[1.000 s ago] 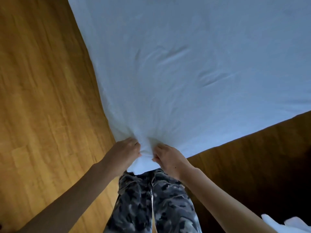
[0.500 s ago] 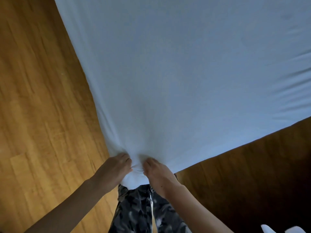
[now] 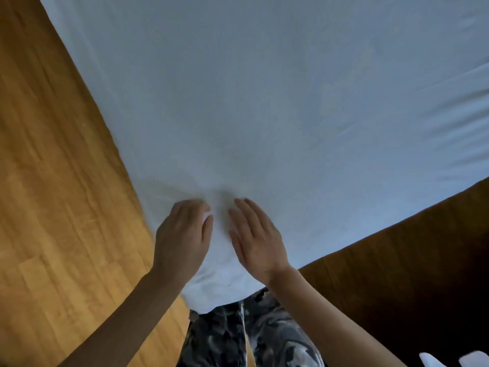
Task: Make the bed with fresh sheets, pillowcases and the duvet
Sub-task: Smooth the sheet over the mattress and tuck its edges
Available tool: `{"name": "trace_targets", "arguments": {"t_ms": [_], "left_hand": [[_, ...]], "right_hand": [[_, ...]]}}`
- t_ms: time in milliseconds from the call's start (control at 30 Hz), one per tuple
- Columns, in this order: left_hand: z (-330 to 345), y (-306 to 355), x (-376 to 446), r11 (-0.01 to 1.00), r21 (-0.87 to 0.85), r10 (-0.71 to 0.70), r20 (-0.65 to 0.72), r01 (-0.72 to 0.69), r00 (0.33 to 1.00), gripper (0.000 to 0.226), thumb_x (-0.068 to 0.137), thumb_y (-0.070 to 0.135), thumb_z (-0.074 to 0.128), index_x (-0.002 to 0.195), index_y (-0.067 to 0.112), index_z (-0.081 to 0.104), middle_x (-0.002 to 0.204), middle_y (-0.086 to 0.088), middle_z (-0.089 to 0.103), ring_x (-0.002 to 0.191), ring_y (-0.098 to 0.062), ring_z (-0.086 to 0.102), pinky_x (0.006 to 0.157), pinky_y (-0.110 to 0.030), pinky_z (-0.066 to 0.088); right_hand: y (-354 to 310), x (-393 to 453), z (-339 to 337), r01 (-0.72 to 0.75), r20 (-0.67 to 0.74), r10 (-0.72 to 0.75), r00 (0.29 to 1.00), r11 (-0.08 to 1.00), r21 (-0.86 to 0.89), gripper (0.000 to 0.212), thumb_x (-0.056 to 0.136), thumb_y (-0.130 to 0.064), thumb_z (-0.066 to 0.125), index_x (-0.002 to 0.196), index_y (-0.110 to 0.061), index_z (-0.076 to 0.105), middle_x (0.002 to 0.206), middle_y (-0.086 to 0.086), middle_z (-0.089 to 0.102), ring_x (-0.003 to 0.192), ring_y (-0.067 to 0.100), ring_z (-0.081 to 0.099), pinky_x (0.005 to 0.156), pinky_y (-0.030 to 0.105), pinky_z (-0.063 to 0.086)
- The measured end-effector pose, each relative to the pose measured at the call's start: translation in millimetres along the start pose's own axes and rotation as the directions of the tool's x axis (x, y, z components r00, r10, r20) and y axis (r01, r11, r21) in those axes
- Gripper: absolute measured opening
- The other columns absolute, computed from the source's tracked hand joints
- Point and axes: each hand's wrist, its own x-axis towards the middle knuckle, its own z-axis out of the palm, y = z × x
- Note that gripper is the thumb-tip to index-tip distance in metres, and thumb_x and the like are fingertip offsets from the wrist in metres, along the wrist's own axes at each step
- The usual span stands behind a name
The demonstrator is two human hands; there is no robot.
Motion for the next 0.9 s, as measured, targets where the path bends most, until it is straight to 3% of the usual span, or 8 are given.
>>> {"name": "trace_targets", "arguments": {"t_ms": [100,233,433,567,667,767,833,900], "left_hand": [[36.2,-14.7,-26.6,0.995,0.102,-0.015,0.055,0.009,0.998,0.046,0.102,0.028,0.036,0.14,0.003,0.04,0.149,-0.023,0.036,0.14,-0.037,0.032,0.11,-0.05,0.034],[66.3,-41.4,-98.6,0.979,0.021,-0.205,0.188,0.205,0.96,0.055,0.104,0.03,0.016,0.145,-0.007,0.022,0.154,-0.028,0.014,0.145,-0.04,0.013,0.113,-0.053,0.025],[36.5,-67.6,-126.6,0.987,0.131,-0.136,0.377,0.093,0.916,0.063,0.1,0.038,0.023,0.148,-0.002,0.016,0.156,-0.026,0.013,0.145,-0.034,0.016,0.115,-0.042,0.015],[-13.2,-56.9,-125.7,0.98,0.174,-0.165,0.449,0.096,0.878,0.06,0.101,0.039,0.02,0.143,-0.003,0.032,0.152,-0.023,0.028,0.138,-0.034,0.031,0.114,-0.038,0.021],[-66.3,-42.9,-121.5,0.977,0.152,-0.207,0.494,0.15,0.845,0.06,0.091,0.031,0.057,0.14,0.001,0.04,0.149,-0.024,0.034,0.133,-0.036,0.043,0.107,-0.042,0.039],[-135.6,-17.6,-115.0,0.97,0.111,-0.242,0.478,0.215,0.844,0.059,0.099,0.033,0.044,0.149,0.007,0.028,0.156,-0.02,0.021,0.142,-0.034,0.028,0.114,-0.042,0.03],[-174.4,-7.6,-114.8,0.952,0.079,-0.298,0.465,0.296,0.834,0.055,0.103,0.034,0.031,0.152,0.012,0.019,0.16,-0.015,0.012,0.145,-0.029,0.02,0.116,-0.038,0.023],[-203.1,-5.8,-116.1,0.94,0.043,-0.32,0.467,0.34,0.825,0.054,0.103,0.033,0.031,0.152,0.013,0.021,0.16,-0.013,0.013,0.144,-0.027,0.019,0.115,-0.037,0.021]], "right_hand": [[-14.4,-10.5,34.0,0.149,0.209,-0.123,0.97,0.983,-0.109,0.053,0.101,-0.032,0.039,0.141,0.004,0.038,0.149,0.022,0.032,0.143,0.032,0.023,0.118,0.042,0.02],[-59.6,-69.6,64.7,0.368,0.467,-0.242,0.85,0.908,-0.199,0.06,0.102,-0.04,0.021,0.148,-0.002,0.025,0.156,0.016,0.015,0.146,0.027,0.012,0.12,0.039,0.011],[-71.5,-75.4,37.7,0.509,0.675,-0.249,0.694,0.833,-0.216,0.071,0.1,-0.049,0.014,0.15,0.001,0.003,0.158,0.017,0.0,0.147,0.03,-0.004,0.12,0.04,0.004],[-85.5,-65.8,-24.8,0.186,0.675,-0.059,0.735,0.976,-0.117,0.065,0.102,-0.045,0.011,0.143,0.001,0.031,0.152,0.015,0.031,0.144,0.025,0.013,0.118,0.04,0.014],[-93.7,-49.8,-86.1,0.018,0.634,0.058,0.771,0.994,-0.112,0.061,0.102,-0.044,0.02,0.143,0.0,0.029,0.152,0.015,0.027,0.143,0.026,0.022,0.114,0.037,0.013],[-110.1,-32.0,-149.6,-0.072,0.626,0.139,0.767,0.989,-0.131,0.061,0.101,-0.046,0.017,0.144,-0.005,0.033,0.152,0.012,0.019,0.142,0.024,0.023,0.113,0.04,0.029],[-127.0,-17.3,-188.6,-0.116,0.623,0.169,0.763,0.985,-0.125,0.072,0.096,-0.053,0.001,0.15,-0.009,0.021,0.156,0.008,0.004,0.146,0.023,0.007,0.119,0.039,0.015],[-147.2,-5.9,-216.7,-0.216,0.578,0.244,0.779,0.969,-0.117,0.074,0.095,-0.055,0.001,0.151,-0.01,0.02,0.159,0.008,0.009,0.147,0.025,0.011,0.117,0.033,0.006]]}}
